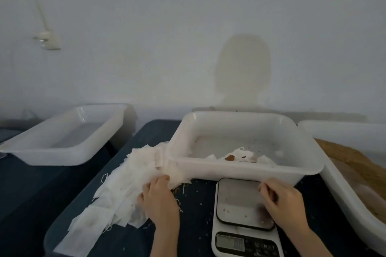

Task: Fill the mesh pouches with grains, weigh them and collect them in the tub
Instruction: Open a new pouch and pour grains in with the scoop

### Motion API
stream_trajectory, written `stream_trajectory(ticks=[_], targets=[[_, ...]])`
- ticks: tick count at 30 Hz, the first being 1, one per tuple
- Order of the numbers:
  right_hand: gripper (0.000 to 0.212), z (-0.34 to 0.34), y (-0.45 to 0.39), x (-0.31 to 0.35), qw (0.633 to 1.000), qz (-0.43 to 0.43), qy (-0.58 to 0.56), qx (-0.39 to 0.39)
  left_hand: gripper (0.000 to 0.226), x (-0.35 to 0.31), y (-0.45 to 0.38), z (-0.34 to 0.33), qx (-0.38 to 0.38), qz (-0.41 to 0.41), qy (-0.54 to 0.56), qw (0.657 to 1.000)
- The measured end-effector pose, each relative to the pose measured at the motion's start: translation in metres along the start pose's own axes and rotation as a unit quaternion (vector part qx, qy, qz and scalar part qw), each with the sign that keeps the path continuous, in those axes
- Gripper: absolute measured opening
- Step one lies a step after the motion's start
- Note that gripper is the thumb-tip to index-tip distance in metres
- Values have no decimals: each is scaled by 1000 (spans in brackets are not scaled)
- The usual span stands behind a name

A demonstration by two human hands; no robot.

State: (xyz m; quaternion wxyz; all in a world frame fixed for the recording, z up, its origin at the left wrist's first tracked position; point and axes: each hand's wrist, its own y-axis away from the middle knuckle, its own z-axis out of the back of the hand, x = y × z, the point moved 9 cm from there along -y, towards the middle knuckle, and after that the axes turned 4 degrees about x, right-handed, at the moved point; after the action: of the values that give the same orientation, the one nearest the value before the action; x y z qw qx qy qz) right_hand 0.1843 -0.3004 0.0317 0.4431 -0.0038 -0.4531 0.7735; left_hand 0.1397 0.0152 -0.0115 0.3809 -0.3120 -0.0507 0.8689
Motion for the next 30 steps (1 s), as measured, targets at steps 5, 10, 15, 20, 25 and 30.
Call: stream_trajectory(ticks=[5, 10, 15, 20, 25, 30], targets=[[26, -1, 1, -9, 1000, -20, -12, 15, 25, -16, 7, 19, -84, -79, 75, 990], [30, 14, -2, -34, 990, -105, -86, -48, 12, -41, 21, 28, -95, -147, 243, 954], [34, -3, -2, -21, 972, -98, -212, 19, 40, -85, 53, 29, -86, -295, 268, 913], [24, -11, -4, -12, 959, -107, -254, 59, 8, -130, 81, 36, -137, -454, 241, 847], [10, -5, -5, -8, 939, -96, -327, 45, 4, -174, 105, 40, -103, -522, 231, 814], [20, -6, -8, 1, 917, -78, -387, 57, 9, -194, 114, 25, 7, -509, 266, 819]])
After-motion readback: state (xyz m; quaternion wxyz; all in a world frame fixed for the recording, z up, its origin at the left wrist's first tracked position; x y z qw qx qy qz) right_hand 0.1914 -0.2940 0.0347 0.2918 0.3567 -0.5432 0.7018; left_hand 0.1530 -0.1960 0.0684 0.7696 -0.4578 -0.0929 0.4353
